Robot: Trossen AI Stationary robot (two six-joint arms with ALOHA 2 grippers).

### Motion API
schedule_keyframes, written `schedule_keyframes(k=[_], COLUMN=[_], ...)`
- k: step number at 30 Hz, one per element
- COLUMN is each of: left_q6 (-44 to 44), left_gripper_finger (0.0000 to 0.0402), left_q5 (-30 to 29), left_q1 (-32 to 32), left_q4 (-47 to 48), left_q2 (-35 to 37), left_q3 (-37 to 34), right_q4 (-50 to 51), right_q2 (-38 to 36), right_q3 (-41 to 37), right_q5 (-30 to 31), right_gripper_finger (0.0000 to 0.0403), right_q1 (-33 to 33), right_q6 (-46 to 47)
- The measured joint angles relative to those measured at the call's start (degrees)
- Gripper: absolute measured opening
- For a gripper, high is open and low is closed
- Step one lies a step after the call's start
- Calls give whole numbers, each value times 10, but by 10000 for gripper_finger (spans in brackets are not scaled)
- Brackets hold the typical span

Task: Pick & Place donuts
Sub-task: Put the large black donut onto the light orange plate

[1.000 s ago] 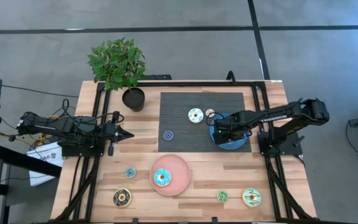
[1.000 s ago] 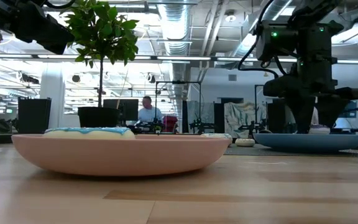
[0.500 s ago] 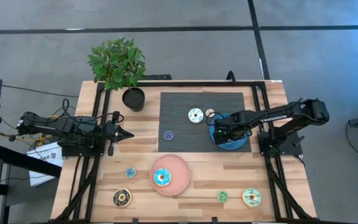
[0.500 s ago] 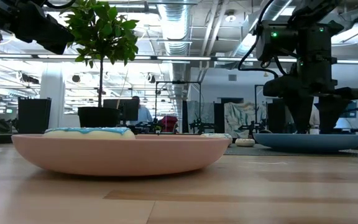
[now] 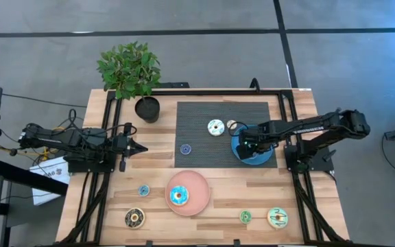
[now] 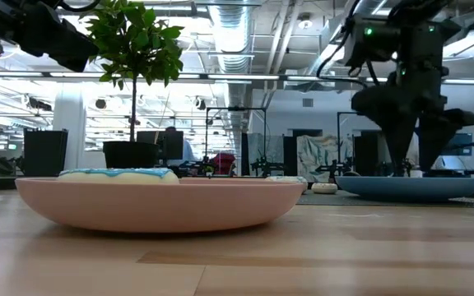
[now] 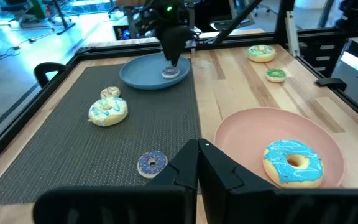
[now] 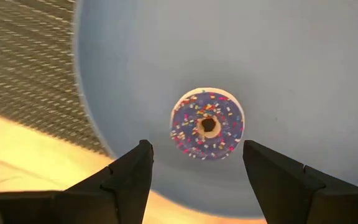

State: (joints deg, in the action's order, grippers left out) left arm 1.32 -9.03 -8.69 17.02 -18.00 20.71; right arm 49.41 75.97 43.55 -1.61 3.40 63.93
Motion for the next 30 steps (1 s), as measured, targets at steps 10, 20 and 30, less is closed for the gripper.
schedule_keyframes(k=[10, 20, 30], left_q6=[-30, -36, -11], left_gripper_finger=[0, 0, 0], left_q5=[-37, -42, -79], left_q1=[0, 0, 0], left_q4=[-8, -30, -34], left_q2=[0, 0, 0], left_q3=[0, 0, 0], right_q4=[-7, -53, -348], right_q2=[-110, -109, 15], right_q3=[45, 55, 54], right_q5=[-1, 36, 33], right_gripper_finger=[195, 97, 8], right_q1=[-5, -14, -34], right_q6=[-170, -323, -358])
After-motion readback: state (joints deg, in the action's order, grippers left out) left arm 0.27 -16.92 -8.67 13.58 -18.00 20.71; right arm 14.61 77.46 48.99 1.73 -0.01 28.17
